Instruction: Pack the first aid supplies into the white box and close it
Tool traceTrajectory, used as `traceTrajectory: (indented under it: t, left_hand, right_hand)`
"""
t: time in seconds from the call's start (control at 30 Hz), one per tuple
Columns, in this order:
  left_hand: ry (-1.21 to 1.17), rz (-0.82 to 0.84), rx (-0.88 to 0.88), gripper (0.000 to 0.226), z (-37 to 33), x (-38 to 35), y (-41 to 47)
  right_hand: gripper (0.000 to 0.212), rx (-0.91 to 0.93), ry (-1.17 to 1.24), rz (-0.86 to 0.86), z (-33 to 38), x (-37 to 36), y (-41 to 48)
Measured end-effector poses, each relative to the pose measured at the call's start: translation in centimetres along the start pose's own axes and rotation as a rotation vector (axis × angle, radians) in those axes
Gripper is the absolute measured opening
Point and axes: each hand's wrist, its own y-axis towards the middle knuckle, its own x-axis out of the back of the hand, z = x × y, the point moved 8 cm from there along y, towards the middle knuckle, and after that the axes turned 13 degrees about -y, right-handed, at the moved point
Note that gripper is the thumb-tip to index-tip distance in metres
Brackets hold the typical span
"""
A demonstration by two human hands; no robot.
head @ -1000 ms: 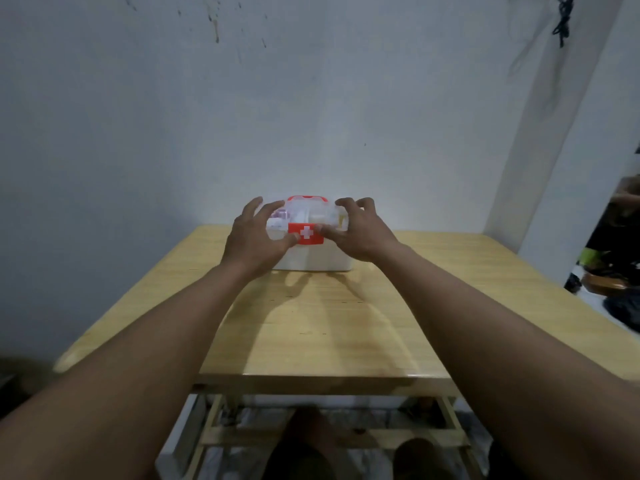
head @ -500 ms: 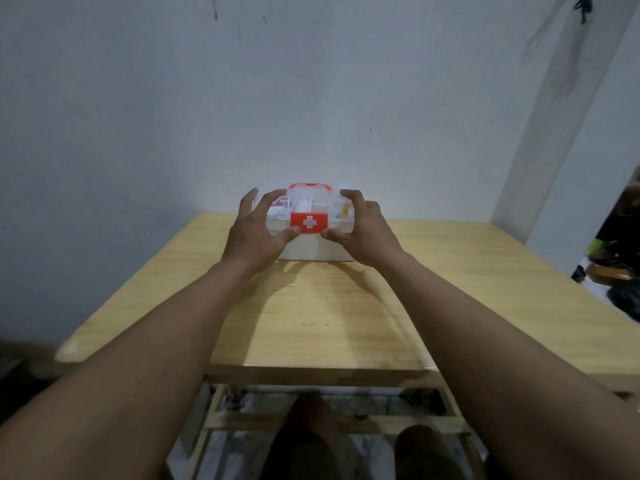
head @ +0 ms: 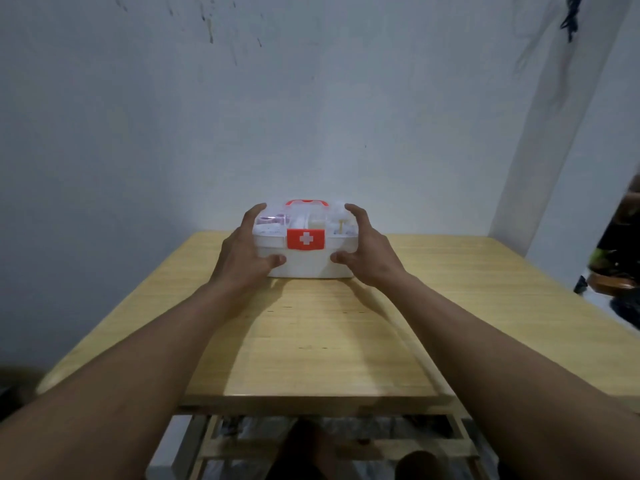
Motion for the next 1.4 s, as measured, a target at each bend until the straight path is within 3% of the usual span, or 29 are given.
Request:
traceTrajectory:
  t: [0.6, 1.1, 1.2, 1.33, 1.4]
  left_hand:
    - [-0.061, 0.046, -0.002, 0.099, -3.6, -10.4, 5.1]
    - [-0.114, 0.036, 0.001, 0.101, -2.3, -14.2, 6.4]
    - [-0.118, 0.050, 0.004, 0.102, -2.9, -14.0, 6.1]
    - [-0.105, 0.085, 0.065, 0.120, -3.2, -13.8, 6.2]
    - [-0.045, 0.077, 0.054, 0.126, -4.2, -13.3, 5.5]
  right_hand:
    - [0.087, -0.105, -0.056, -0.042, -7.9, 5.4, 4.3]
    - [0.094, -0.121, -0.031, -0.047, -12.7, 4.1, 6.9]
    - [0.100, -0.109, -0.030, -0.041, -12.1, 4.2, 6.6]
    - [0.126, -0.126, -0.051, -0.015, -11.5, 4.0, 5.7]
    - [0.122, -0.150, -0.046, -0.059, -10.6, 5.7, 4.6]
